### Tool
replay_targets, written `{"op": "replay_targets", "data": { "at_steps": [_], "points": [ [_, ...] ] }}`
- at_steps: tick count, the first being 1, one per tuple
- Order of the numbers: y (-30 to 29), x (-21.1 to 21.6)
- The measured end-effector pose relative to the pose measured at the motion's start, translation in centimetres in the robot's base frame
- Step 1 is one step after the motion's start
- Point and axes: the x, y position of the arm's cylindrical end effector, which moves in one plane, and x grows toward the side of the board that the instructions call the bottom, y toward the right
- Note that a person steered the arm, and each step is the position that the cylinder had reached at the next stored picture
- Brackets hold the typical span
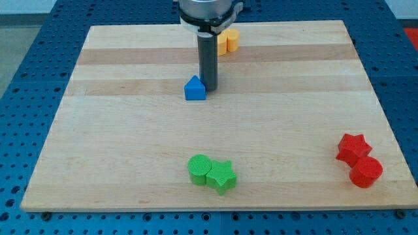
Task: Push the blue cube into the yellow hexagon
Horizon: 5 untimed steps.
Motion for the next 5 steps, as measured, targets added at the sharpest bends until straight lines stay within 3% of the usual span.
{"op": "replay_targets", "data": {
  "at_steps": [2, 5],
  "points": [
    [0.0, -4.2],
    [4.2, -4.5]
  ]
}}
